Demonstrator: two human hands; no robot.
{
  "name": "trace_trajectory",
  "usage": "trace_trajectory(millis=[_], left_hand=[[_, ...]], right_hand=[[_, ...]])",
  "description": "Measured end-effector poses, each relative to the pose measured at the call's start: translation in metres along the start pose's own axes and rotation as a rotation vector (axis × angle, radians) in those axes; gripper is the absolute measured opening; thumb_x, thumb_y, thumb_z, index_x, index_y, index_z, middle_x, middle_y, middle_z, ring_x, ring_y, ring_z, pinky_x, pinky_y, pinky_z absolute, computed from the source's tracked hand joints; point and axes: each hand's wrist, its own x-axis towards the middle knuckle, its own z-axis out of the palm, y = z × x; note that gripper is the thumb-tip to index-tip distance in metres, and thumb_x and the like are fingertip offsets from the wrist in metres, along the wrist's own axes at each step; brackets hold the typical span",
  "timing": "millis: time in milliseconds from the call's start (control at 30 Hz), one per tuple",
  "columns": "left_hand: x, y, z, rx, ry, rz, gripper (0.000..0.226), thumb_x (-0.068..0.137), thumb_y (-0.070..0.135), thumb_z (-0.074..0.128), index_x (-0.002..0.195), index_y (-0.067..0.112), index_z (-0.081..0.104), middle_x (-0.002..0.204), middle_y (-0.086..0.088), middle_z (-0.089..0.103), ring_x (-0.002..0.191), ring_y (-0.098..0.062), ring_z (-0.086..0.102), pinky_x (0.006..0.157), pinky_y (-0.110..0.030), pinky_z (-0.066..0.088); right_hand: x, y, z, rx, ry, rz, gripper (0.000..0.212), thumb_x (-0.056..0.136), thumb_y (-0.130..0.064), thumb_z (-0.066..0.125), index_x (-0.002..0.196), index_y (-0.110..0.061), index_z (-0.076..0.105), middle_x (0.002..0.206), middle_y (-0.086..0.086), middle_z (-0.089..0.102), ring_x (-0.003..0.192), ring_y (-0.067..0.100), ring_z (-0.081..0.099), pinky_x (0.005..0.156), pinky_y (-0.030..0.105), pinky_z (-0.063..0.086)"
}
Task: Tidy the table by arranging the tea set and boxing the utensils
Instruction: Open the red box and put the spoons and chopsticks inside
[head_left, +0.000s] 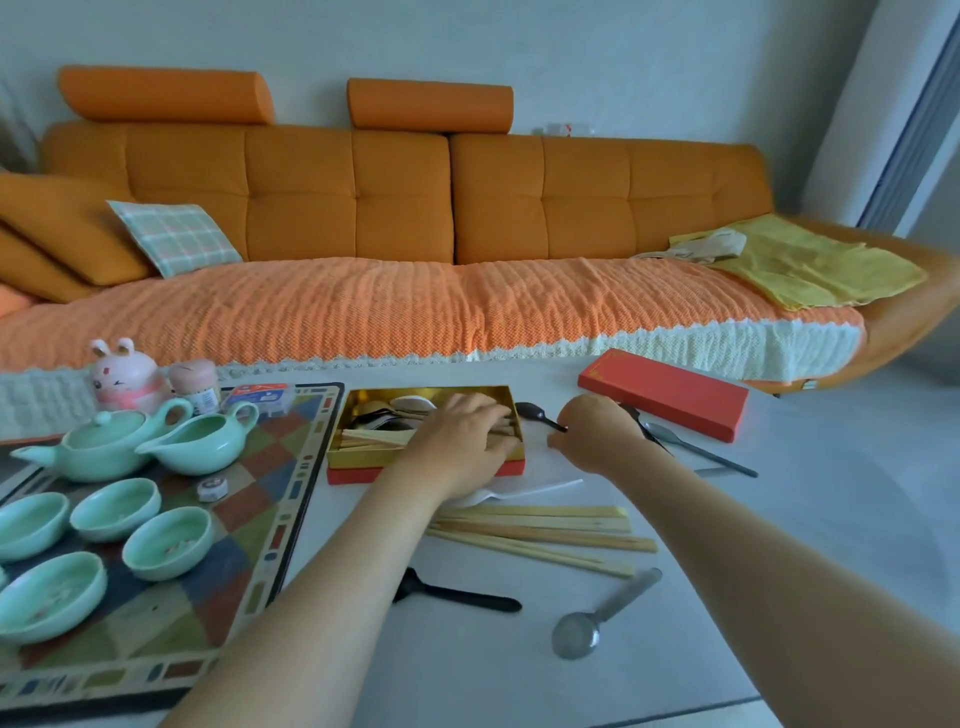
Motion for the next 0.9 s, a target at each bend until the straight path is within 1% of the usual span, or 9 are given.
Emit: trace_trajectory(millis=[67,133,267,400,533,600,700,800,900], left_hand=[[0.001,0.003,0.004,0.064,-0.044,0.022,0.057,0.1,0.053,0.037,0.149,0.023,0.036,0.153,0.004,0.035,0.14,-0.018,0.025,0.113,-0.041,0.028],[0.001,0.003,0.005,0.084,-0.029,0.022,0.058,0.1,0.052,0.039,0.15,0.022,0.034,0.153,0.002,0.036,0.139,-0.02,0.027,0.112,-0.041,0.03],[0.002,0.006,0.006,0.012,0.03,-0.021,0.065,0.097,0.051,0.048,0.151,0.02,0.031,0.153,0.001,0.036,0.14,-0.022,0.029,0.112,-0.039,0.03],[0.003,0.006,0.004,-0.126,0.078,-0.071,0.062,0.097,0.047,0.052,0.151,0.021,0.032,0.152,0.002,0.036,0.141,-0.019,0.028,0.114,-0.038,0.027],[-0.002,0.005,-0.008,-0.283,0.137,-0.106,0.059,0.101,0.039,0.048,0.153,0.023,0.027,0.156,0.002,0.03,0.144,-0.018,0.023,0.114,-0.039,0.026],[-0.004,-0.001,-0.015,-0.32,0.196,-0.086,0.06,0.102,0.032,0.048,0.155,0.027,0.02,0.159,0.004,0.024,0.147,-0.017,0.02,0.115,-0.04,0.027],[-0.008,-0.011,-0.025,-0.311,0.315,-0.035,0.064,0.103,0.021,0.047,0.157,0.032,0.014,0.161,0.006,0.019,0.147,-0.015,0.018,0.115,-0.036,0.026],[-0.012,-0.027,-0.032,-0.247,0.39,-0.027,0.057,0.101,0.013,0.049,0.153,0.027,0.03,0.156,0.0,0.032,0.141,-0.017,0.032,0.108,-0.031,0.035],[-0.017,-0.048,-0.035,-0.241,0.483,-0.11,0.033,0.096,0.004,0.054,0.126,0.015,0.064,0.121,-0.004,0.064,0.112,-0.022,0.059,0.086,-0.023,0.042]], right_hand=[[0.0,0.0,0.003,0.045,0.028,0.045,0.023,0.09,-0.021,0.06,0.07,-0.012,0.055,0.074,0.003,0.055,0.067,0.02,0.055,0.053,0.027,0.041],[0.001,-0.001,0.005,0.076,0.041,0.083,0.015,0.089,-0.011,0.058,0.074,-0.011,0.059,0.077,0.006,0.061,0.069,0.022,0.06,0.055,0.027,0.047],[-0.004,-0.007,0.002,0.04,0.024,0.054,0.023,0.089,-0.003,0.053,0.068,-0.012,0.048,0.078,0.008,0.058,0.067,0.024,0.057,0.05,0.027,0.04],[-0.009,-0.012,-0.002,0.018,0.086,0.049,0.025,0.088,0.0,0.05,0.067,-0.013,0.046,0.074,0.006,0.055,0.064,0.022,0.056,0.052,0.029,0.043],[-0.008,-0.013,-0.009,0.102,0.195,0.078,0.021,0.087,-0.004,0.049,0.067,-0.009,0.053,0.068,0.007,0.054,0.054,0.018,0.046,0.044,0.026,0.035],[-0.009,-0.017,-0.014,0.164,0.295,0.001,0.02,0.088,-0.006,0.049,0.075,-0.007,0.064,0.075,0.008,0.059,0.057,0.019,0.05,0.045,0.027,0.038],[-0.014,-0.033,-0.02,0.31,0.404,-0.214,0.021,0.092,-0.01,0.052,0.093,-0.008,0.072,0.091,0.006,0.063,0.073,0.023,0.06,0.063,0.035,0.054],[-0.017,-0.053,-0.019,0.39,0.412,-0.369,0.019,0.093,-0.012,0.055,0.098,-0.01,0.073,0.095,0.003,0.063,0.077,0.023,0.061,0.065,0.038,0.054],[-0.013,-0.072,-0.012,0.402,0.344,-0.457,0.024,0.092,-0.005,0.052,0.103,-0.009,0.073,0.098,0.005,0.062,0.079,0.024,0.059,0.068,0.037,0.051]])
